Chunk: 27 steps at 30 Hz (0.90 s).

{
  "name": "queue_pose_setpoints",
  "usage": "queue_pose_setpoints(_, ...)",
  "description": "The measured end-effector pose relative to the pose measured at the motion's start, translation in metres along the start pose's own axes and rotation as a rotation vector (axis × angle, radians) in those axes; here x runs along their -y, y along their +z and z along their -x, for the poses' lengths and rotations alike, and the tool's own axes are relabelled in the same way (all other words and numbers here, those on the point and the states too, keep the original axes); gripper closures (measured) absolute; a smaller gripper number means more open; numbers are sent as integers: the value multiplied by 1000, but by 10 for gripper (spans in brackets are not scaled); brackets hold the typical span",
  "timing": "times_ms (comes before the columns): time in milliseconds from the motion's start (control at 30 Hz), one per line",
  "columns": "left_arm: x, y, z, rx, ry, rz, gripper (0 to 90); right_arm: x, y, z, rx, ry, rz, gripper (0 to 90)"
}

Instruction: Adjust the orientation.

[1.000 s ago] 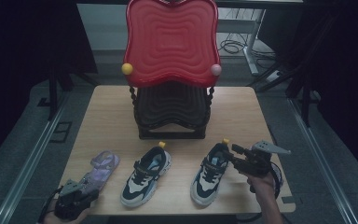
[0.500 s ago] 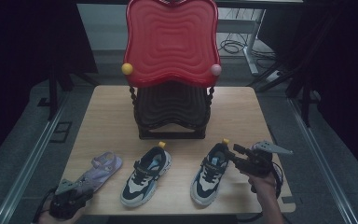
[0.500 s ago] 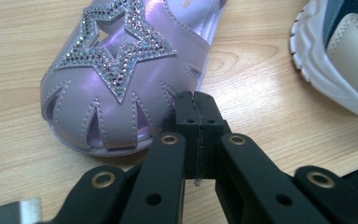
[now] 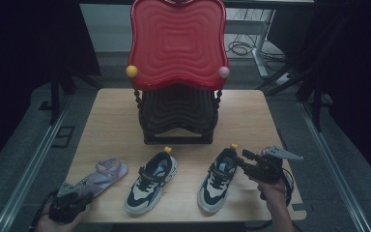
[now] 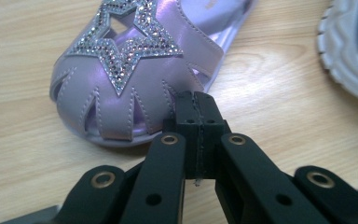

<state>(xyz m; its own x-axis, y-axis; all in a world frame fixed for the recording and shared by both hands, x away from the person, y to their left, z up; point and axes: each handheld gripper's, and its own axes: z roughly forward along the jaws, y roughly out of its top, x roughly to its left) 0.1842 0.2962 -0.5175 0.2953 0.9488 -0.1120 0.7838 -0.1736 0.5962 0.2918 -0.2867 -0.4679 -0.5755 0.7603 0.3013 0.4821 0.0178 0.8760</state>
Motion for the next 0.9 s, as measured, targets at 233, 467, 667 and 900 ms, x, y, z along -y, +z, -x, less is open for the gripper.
queue_pose_setpoints(233, 2, -1, -22, -83, -52, 13, 900, 0, 0, 1, 6, 3, 1, 414)
queue_pose_setpoints(467, -5, 3, -26, -53, -52, 15, 900, 0, -1, 0, 8, -2, 2, 413)
queue_pose_setpoints(667, -10, 5, -33, -37, -51, 5, 898, 1, -1, 1, 13, 2, -2, 413)
queue_pose_setpoints(900, -24, 8, -46, 19, -41, -12, 887, 2, 0, 1, 15, 2, -5, 414)
